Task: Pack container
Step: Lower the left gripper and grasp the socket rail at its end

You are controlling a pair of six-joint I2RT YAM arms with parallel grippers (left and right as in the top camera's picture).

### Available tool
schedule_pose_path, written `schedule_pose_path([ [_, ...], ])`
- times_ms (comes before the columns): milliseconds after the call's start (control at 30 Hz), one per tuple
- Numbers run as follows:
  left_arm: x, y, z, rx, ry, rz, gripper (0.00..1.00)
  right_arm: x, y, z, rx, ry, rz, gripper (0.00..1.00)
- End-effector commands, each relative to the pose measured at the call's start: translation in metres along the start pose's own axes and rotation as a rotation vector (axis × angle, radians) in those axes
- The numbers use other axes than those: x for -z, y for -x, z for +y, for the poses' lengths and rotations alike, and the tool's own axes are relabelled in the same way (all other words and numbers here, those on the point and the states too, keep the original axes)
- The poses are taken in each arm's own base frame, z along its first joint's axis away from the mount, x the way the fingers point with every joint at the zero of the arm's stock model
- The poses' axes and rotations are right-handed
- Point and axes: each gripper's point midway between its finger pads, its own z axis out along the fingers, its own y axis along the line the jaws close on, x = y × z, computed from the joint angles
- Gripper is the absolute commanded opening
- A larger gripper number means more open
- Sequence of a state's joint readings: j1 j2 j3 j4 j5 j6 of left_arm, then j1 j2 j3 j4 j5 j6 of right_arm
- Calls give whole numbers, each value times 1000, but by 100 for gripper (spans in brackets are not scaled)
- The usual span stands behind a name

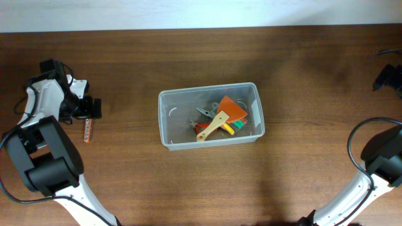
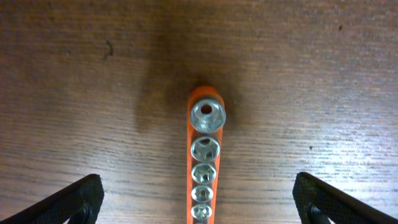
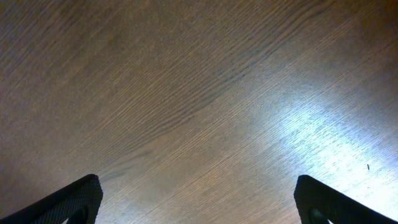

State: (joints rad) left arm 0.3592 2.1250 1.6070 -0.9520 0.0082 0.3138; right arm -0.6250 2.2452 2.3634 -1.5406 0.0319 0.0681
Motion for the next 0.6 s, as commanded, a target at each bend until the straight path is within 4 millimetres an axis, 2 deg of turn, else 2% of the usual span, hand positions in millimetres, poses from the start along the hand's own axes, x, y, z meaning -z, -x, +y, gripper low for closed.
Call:
schedule_pose_path([
  [0, -8, 1, 0, 7, -7, 5, 99, 8, 0, 3, 0, 7, -18, 99],
  [167, -9, 2, 1, 7, -4, 0, 99, 8, 0, 3, 0, 7, -18, 99],
  [367, -26, -5, -2, 8, -20, 45, 99, 8, 0, 3, 0, 7, -18, 99],
  [567, -31, -7, -4, 9, -33, 55, 99, 8, 0, 3, 0, 7, -18, 99],
])
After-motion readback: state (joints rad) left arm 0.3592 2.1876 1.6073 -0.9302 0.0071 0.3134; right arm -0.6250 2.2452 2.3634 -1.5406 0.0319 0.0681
